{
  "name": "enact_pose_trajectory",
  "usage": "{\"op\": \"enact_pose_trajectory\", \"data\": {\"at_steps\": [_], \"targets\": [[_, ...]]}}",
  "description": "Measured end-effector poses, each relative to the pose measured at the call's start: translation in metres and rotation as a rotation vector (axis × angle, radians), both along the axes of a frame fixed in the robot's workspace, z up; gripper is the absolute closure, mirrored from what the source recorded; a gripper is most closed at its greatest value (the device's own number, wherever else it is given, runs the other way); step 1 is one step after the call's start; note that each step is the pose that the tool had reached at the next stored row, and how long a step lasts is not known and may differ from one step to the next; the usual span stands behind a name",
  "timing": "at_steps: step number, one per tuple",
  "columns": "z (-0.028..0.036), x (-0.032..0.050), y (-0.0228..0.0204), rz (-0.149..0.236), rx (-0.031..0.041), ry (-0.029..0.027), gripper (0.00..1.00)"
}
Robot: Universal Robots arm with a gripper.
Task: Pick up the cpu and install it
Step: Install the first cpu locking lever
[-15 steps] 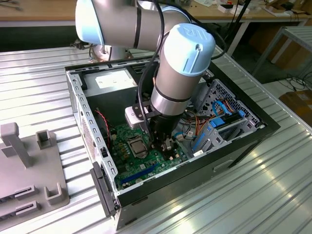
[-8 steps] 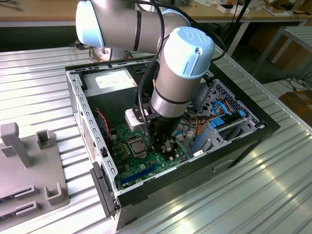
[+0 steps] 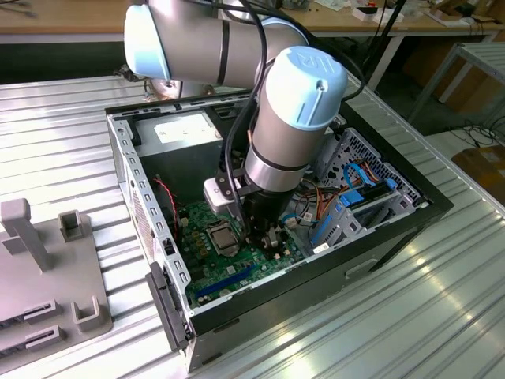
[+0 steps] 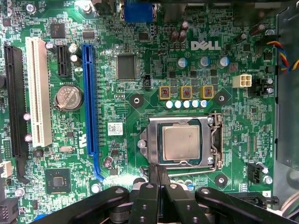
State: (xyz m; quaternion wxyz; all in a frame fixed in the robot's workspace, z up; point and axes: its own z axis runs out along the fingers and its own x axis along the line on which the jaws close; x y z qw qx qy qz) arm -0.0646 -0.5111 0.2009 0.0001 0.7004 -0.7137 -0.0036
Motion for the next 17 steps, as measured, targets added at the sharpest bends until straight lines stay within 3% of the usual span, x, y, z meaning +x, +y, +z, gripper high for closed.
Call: {"op": "enact_pose_trajectory", "data": {"at_steps": [8, 12, 17], "targets": [[-0.0039, 0.0028, 0.0000, 0.007, -0.0001, -0.0001, 0.88], [-0.0030, 0.0001, 0.0001, 0.007, 0.0005, -0.0092, 0.88], [-0.0014, -0.0007, 0.0001, 0.007, 0.0004, -0.0132, 0.88]]}}
